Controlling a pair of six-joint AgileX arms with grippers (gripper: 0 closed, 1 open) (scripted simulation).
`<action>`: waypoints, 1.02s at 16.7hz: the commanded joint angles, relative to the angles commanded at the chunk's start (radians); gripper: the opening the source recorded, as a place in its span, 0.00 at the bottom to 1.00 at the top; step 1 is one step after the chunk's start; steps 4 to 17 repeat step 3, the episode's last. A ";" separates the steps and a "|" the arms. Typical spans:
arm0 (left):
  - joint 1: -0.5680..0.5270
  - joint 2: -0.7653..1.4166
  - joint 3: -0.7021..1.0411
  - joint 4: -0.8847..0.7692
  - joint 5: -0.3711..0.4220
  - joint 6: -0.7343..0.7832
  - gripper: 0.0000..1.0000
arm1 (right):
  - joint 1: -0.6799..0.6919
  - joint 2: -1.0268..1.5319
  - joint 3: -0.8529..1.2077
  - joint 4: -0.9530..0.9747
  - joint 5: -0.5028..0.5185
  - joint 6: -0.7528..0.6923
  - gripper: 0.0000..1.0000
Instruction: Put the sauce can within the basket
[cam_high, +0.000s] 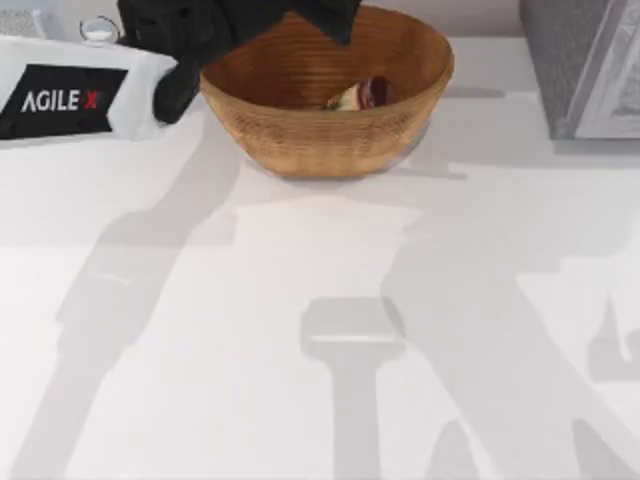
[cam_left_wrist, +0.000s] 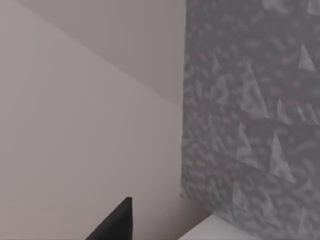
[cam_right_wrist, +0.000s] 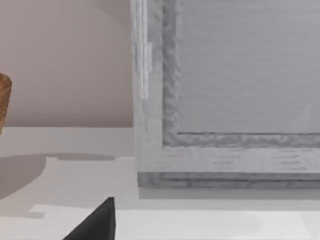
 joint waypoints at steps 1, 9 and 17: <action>0.000 0.000 0.000 0.000 0.000 0.000 1.00 | 0.000 0.000 0.000 0.000 0.000 0.000 1.00; 0.000 0.000 0.000 0.000 0.000 0.000 1.00 | 0.000 0.000 0.000 0.000 0.000 0.000 1.00; 0.000 0.000 0.000 0.000 0.000 0.000 1.00 | 0.000 0.000 0.000 0.000 0.000 0.000 1.00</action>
